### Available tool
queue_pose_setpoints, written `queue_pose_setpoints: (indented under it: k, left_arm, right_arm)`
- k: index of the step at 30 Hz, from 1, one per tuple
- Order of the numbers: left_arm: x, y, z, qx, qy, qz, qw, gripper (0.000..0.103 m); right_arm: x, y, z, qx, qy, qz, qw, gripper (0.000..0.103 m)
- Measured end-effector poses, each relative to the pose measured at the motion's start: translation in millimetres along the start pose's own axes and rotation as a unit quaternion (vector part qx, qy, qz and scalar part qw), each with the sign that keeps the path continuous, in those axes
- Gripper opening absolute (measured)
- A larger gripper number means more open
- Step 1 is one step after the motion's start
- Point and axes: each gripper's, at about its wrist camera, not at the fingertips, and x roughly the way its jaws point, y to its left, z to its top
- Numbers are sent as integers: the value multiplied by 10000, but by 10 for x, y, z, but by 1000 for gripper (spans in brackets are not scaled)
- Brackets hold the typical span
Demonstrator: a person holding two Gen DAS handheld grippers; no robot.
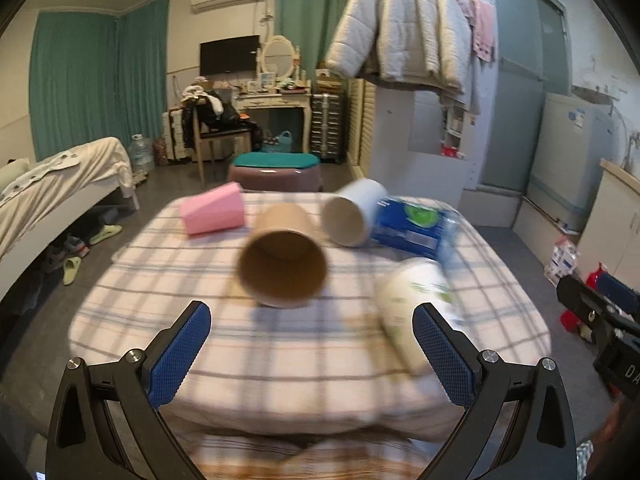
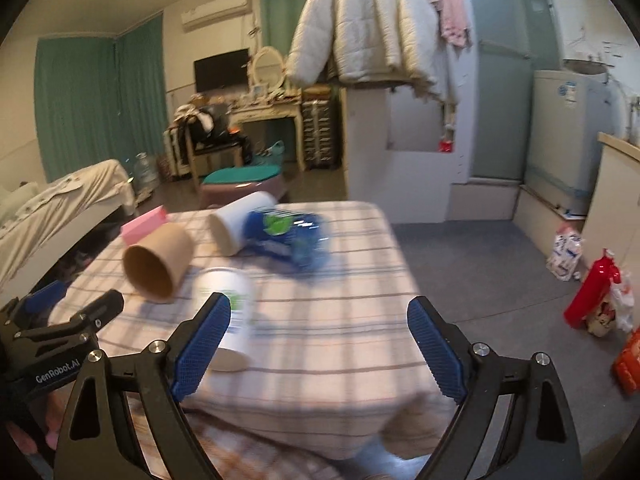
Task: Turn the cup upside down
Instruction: 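Lift the leaf-print cup with the right gripper and rotate it, then pass the cup to the left gripper, closing it around the cup body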
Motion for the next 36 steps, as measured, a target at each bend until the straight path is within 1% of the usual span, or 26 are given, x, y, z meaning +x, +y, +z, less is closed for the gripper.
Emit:
queue_pose_setpoints:
  k: [2, 5, 9, 13, 14, 16, 18, 19, 21, 23, 25, 29, 36]
  left_arm:
    - [53, -211, -56, 68, 80, -116, 9999, 103]
    - [138, -402, -157, 59, 178, -241, 9995, 103]
    - [298, -547, -255, -4, 392, -304, 9988, 102]
    - [431, -701, -319, 113, 548, -402, 9976, 102]
    - [448, -728, -329, 139, 561, -422, 9974, 100]
    - [506, -780, -334, 210, 610, -423, 9970, 89]
    - [571, -817, -349, 240, 684, -425, 9965, 86]
    - [609, -817, -362, 231, 738, -436, 9961, 78]
    - [665, -800, -379, 202, 843, -465, 9952, 67]
    - [684, -782, -391, 200, 904, -494, 9945, 64]
    - [666, -780, -390, 262, 895, -535, 9942, 61]
    - [573, -798, -333, 447, 772, -583, 9943, 61]
    - [471, -784, -201, 601, 554, -608, 9948, 60]
  right_arm:
    - [-6, -151, -36, 86, 0, -35, 10000, 90]
    - [28, -330, -104, 165, 72, -58, 9998, 90]
    - [104, -501, -199, 220, 209, -94, 9995, 90]
    - [210, -603, -282, 309, 346, -92, 9989, 90]
    - [233, -612, -295, 323, 367, -87, 9988, 90]
    - [303, -633, -321, 346, 429, -63, 9985, 90]
    - [367, -648, -343, 361, 480, -41, 9982, 90]
    - [391, -655, -351, 371, 502, -32, 9980, 90]
    - [446, -659, -372, 383, 558, -19, 9977, 90]
    - [499, -659, -396, 387, 617, -11, 9973, 90]
    - [532, -657, -413, 406, 659, -3, 9970, 90]
    - [573, -648, -433, 436, 718, 26, 9965, 90]
    - [582, -590, -447, 402, 758, 88, 9963, 90]
